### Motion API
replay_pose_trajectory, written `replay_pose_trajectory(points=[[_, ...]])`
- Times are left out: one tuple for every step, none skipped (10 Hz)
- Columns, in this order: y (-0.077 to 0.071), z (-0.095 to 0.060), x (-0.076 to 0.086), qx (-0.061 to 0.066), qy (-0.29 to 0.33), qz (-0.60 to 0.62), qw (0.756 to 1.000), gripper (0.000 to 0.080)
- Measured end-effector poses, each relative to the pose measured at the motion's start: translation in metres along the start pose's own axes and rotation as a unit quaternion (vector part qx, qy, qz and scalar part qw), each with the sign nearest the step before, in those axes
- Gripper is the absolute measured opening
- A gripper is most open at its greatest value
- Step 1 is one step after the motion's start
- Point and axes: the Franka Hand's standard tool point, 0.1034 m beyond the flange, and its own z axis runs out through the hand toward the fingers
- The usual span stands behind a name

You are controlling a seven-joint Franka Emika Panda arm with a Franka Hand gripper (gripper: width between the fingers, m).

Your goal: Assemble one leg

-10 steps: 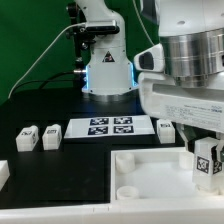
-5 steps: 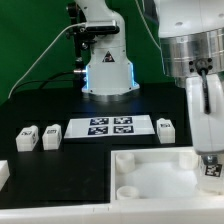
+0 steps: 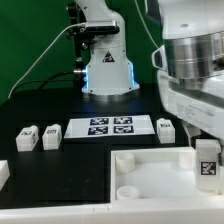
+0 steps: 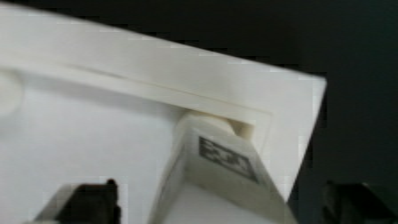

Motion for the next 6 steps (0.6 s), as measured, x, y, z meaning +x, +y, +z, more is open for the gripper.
replay_pose_trajectory(points=[[0.0005, 0.0003, 0.0009, -0.001, 0.001, -0.073, 0.997, 0.0643], [0.0011, 0.0002, 0.0023, -0.001, 0.001, -0.146, 0.989, 0.0643], [0.0014, 0.0003, 0.0029, -0.002, 0.002, -0.209, 0.978, 0.0643], [0.0022, 0.0005, 0.0066, -0.014, 0.010, -0.328, 0.945, 0.0648], [0.0020, 0.0005, 0.0090, -0.017, 0.013, -0.379, 0.925, 0.0648], [0.0023, 0.0009, 0.0085, -0.017, 0.013, -0.363, 0.932, 0.0640]])
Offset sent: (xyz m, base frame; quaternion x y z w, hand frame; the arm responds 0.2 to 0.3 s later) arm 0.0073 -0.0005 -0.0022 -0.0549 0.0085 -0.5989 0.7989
